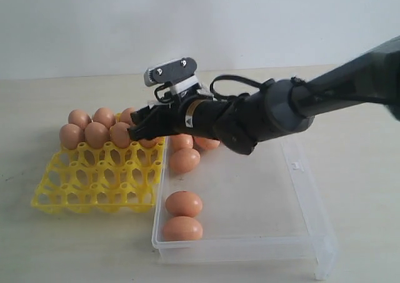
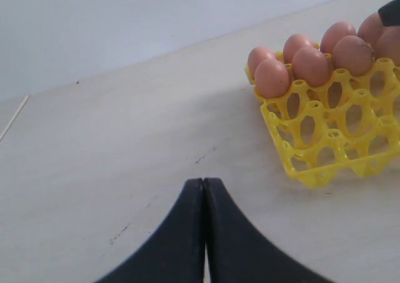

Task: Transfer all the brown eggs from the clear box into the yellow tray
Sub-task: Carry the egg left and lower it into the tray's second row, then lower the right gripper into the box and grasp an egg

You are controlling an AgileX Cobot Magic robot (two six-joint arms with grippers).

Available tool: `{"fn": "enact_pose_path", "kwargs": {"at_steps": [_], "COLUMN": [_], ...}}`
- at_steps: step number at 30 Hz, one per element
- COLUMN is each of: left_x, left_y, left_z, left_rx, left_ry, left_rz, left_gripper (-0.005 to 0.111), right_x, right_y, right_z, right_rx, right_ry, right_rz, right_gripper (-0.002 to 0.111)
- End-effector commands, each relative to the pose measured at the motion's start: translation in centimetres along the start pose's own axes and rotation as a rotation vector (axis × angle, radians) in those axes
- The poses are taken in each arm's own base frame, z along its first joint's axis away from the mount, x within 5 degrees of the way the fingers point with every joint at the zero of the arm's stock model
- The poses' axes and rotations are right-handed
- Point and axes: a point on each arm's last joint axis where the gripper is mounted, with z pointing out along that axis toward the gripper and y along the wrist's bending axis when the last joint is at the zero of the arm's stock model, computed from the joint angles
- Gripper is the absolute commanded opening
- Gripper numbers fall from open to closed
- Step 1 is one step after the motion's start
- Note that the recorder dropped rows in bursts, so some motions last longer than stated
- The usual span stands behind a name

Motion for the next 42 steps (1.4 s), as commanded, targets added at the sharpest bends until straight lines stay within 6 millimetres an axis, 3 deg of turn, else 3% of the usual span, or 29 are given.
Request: {"fn": "enact_pose_path", "kwargs": {"at_steps": [1,4,6,11,16,19,24,33,42], "left_x": [-0.2,-0.2,-0.2,-0.2,-0.2,-0.2,-0.2,-0.2,-0.2], "left_y": [0.0,0.0,0.0,0.0,0.0,0.0,0.0,0.0,0.0], "left_z": [-0.1,-0.1,-0.1,-0.1,-0.1,-0.1,-0.1,-0.1,-0.1], "left_rx": [-0.001,-0.001,-0.001,-0.001,-0.001,-0.001,-0.001,-0.001,-0.001], "left_ry": [-0.018,-0.018,-0.018,-0.018,-0.018,-0.018,-0.018,-0.018,-0.018], "left_rz": [-0.005,-0.005,-0.005,-0.005,-0.005,-0.005,-0.005,-0.005,-0.005], "left_gripper": [0.0,0.0,0.0,0.0,0.0,0.0,0.0,0.0,0.0], "right_x": [-5.1,-6.1,-5.9,-4.1,-2.9,-2.1,-0.6,1.2,1.9], "right_y": [0.2,-0.1,-0.1,-0.7,-0.6,-0.4,0.5,0.3,0.7], "right_z": [-4.5,-7.7,-9.1,-10.3,-9.4,-8.6,-6.9,-5.0,-3.7], "right_rx": [0.086,0.179,0.199,0.078,-0.043,-0.107,-0.185,-0.192,-0.184], "right_ry": [0.098,0.288,0.417,0.704,0.724,0.719,0.667,0.651,0.586], "right_rz": [-0.024,-0.028,-0.14,-0.645,-0.879,-0.931,-0.974,-0.998,-1.04], "right_gripper": [0.064,0.063,0.061,0.059,0.059,0.059,0.059,0.059,0.059]}}
